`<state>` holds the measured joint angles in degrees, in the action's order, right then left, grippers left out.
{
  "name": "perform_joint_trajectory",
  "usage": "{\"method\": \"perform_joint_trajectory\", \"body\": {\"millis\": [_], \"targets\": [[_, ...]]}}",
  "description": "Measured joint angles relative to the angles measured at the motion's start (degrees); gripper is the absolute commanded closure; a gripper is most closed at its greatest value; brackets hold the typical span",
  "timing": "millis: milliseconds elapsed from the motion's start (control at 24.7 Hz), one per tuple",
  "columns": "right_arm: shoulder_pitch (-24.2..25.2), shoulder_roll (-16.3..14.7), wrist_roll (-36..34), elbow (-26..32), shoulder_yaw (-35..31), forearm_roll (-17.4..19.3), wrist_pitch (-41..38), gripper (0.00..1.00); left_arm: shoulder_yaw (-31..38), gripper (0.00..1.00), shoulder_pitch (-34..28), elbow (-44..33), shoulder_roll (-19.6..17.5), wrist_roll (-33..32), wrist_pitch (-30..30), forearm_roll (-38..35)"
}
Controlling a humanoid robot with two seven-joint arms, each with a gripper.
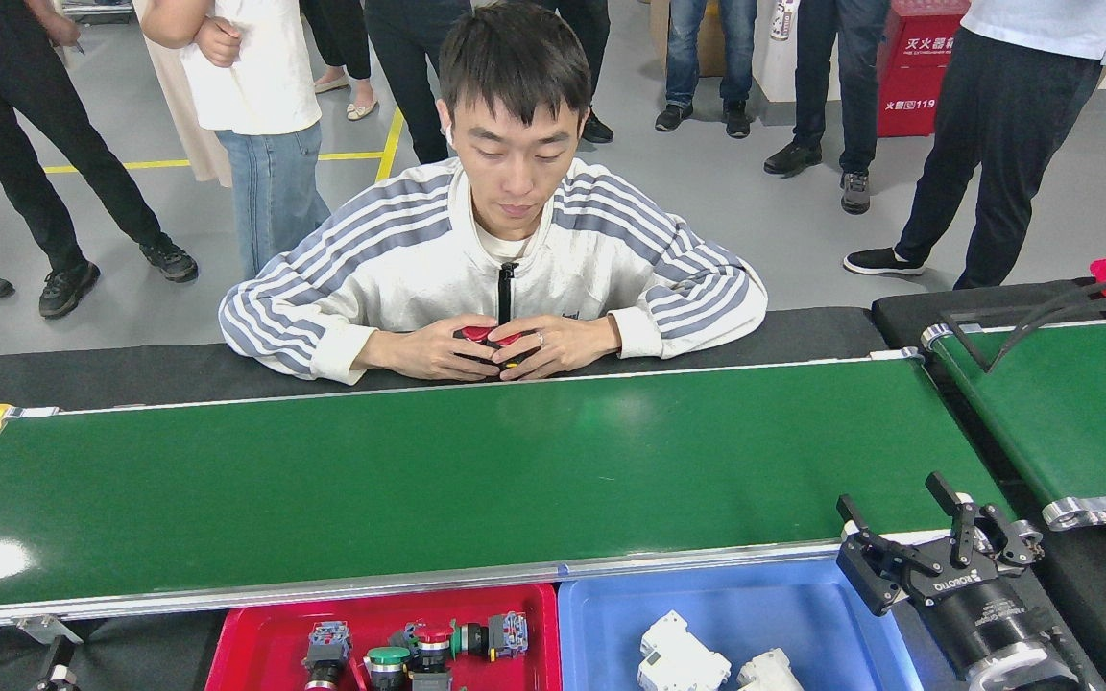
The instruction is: Pick switch part from conveyor to tray
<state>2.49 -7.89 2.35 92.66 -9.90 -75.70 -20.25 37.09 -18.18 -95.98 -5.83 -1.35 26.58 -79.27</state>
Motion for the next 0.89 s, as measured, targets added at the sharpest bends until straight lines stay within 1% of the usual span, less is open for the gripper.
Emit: {"method": "perform_joint_trajectory", "body": {"millis": [606,889], "targets": [[-0.33,-0.16,0.0,-0.74,-0.03,0.1,-0.11,0.01,-0.3,0.0,-0.02,-0.4,0.11,-0.07,0.06,0.01],[-0.29,-0.16,0.01,-0.8,-1.45,0.13,-0.12,0.01,-0.15,0.0,-0.02,-0.47,0.27,-0.12,0.21,0.01]]}}
